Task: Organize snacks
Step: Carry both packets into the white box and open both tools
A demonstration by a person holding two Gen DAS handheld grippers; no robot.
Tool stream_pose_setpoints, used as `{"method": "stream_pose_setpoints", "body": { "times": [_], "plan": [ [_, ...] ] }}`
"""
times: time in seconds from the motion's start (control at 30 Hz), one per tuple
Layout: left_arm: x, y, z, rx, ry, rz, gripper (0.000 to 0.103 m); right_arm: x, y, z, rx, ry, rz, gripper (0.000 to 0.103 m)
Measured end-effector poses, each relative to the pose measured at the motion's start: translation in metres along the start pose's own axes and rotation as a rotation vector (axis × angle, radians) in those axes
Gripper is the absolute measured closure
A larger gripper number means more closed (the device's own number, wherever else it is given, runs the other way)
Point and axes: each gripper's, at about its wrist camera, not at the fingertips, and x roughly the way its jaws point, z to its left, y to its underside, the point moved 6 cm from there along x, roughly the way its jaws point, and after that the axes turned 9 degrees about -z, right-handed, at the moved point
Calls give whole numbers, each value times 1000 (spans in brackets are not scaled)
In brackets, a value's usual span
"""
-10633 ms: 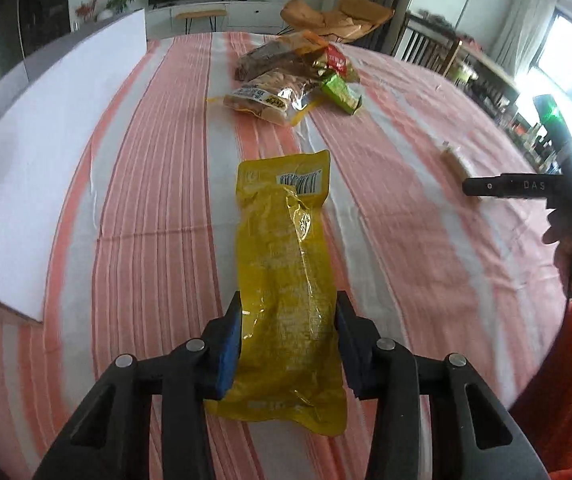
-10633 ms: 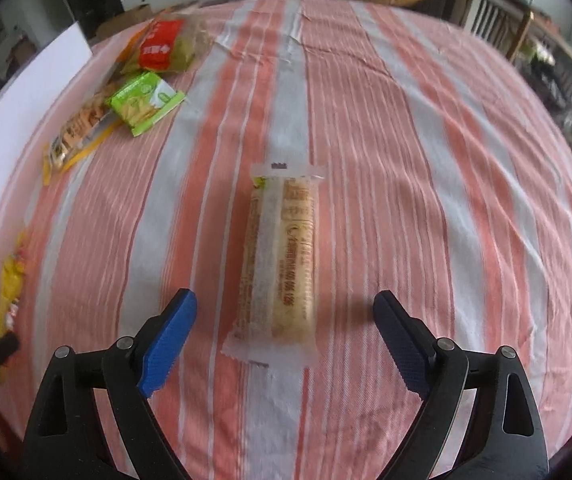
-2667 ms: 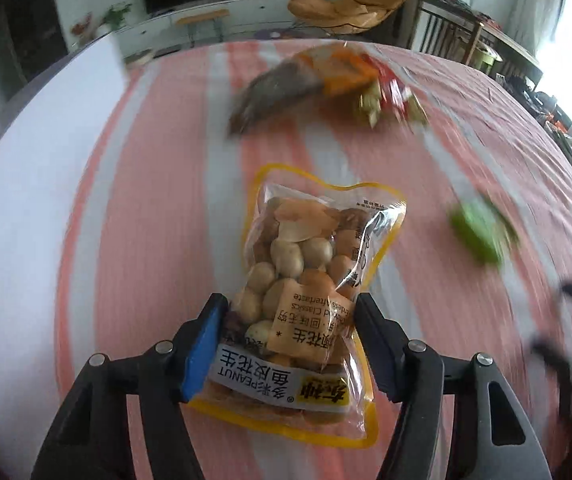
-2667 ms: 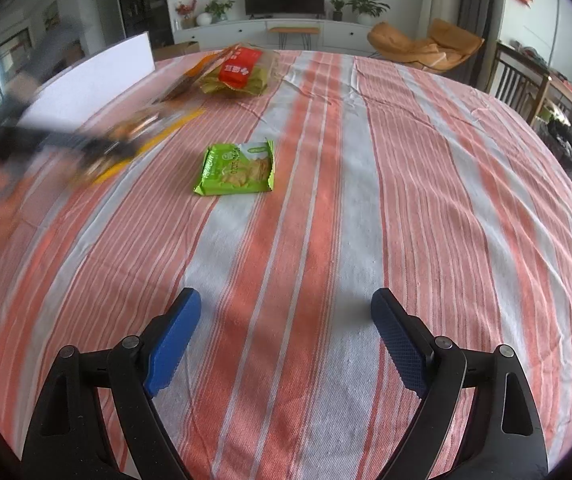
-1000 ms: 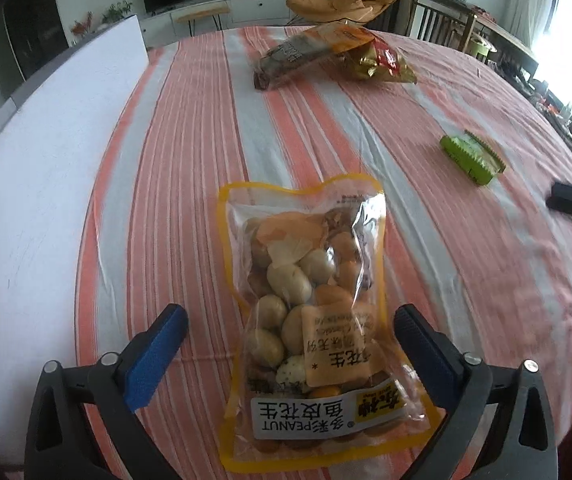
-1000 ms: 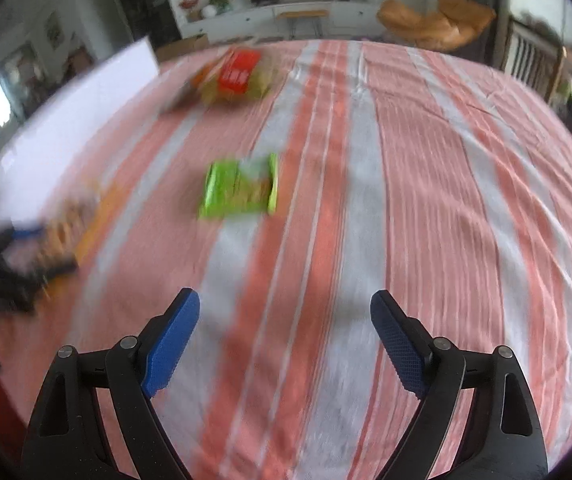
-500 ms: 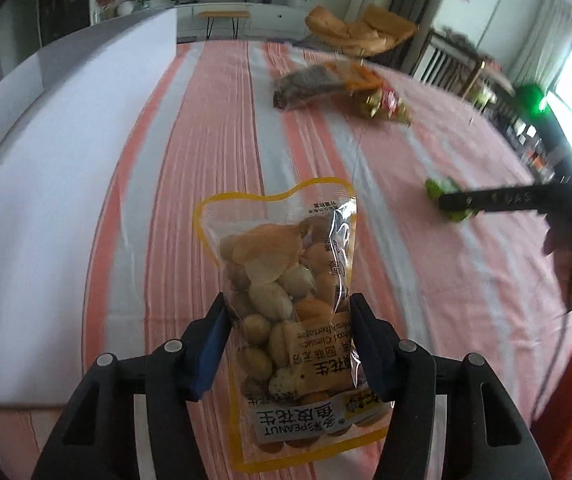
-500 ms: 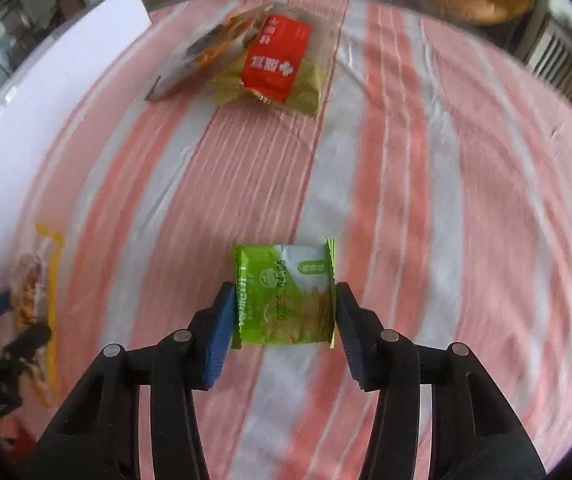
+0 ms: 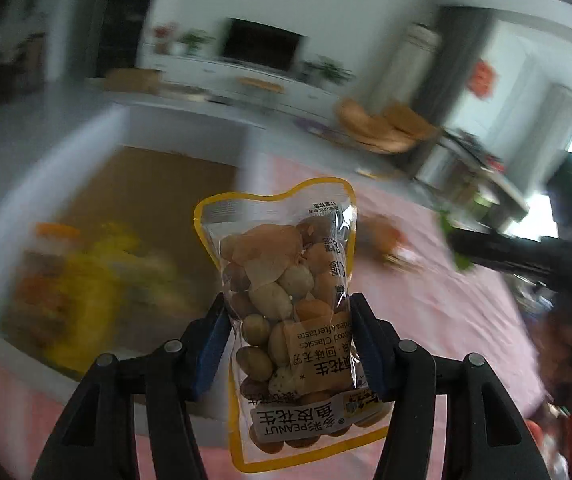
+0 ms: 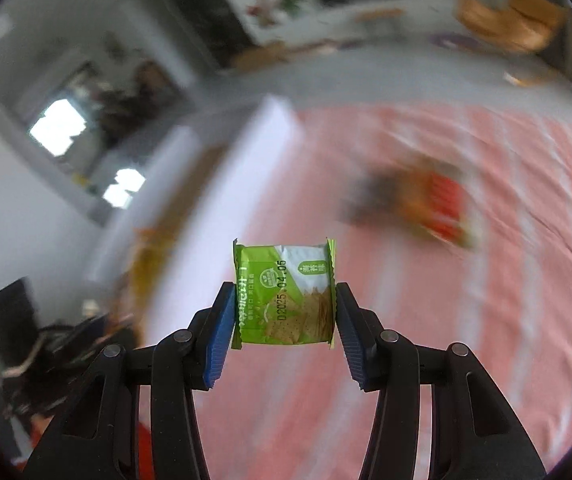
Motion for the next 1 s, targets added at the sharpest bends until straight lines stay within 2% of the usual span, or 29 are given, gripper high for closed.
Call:
{"method": "stream_pose_setpoints", "body": {
  "times": [0.1,0.17,0.2,0.23,0.27,0.3,0.4,0.47,0.57,0.67,0.7,0.8,0.87,0.93,1.0],
  "plan": [
    [3,-18,63,-24,-149,10,40,27,-7,72,-37,-124,7,51],
    [5,-22,103,-47,-272,30,32,46,-3,110,-61,-178,17,49],
    [3,-22,116,-59,-300,28,31,60,-3,129,-68,-207,22,46],
    [2,-22,128,-75,-313,27,26,70,0,142,-68,-227,26,43],
    [0,-22,135,-86,-321,26,22,80,4,153,-63,-253,30,30],
    [-2,-21,140,-91,-331,20,21,89,9,163,-48,-276,40,26],
    [-14,-15,145,-93,-342,-19,18,98,19,163,-9,-293,34,25],
    [-22,-5,134,-96,-316,-37,18,93,21,149,-8,-276,12,25],
    [-32,5,98,-80,-213,-55,18,79,30,106,-58,-162,-35,25],
    [-35,17,29,-6,-68,-51,18,63,56,32,-145,57,-63,25],
    [-37,24,5,27,-20,-46,17,57,70,-1,-172,160,-61,25],
    [-34,53,-72,155,112,-10,7,39,111,-88,-171,387,-18,25],
    [-26,79,-117,232,188,31,3,20,132,-129,-149,485,-18,25],
    [-8,110,-148,286,221,98,3,0,146,-155,-128,545,-35,25],
    [15,137,-162,318,207,160,3,-17,156,-172,-112,582,-50,25]
  ]
}}
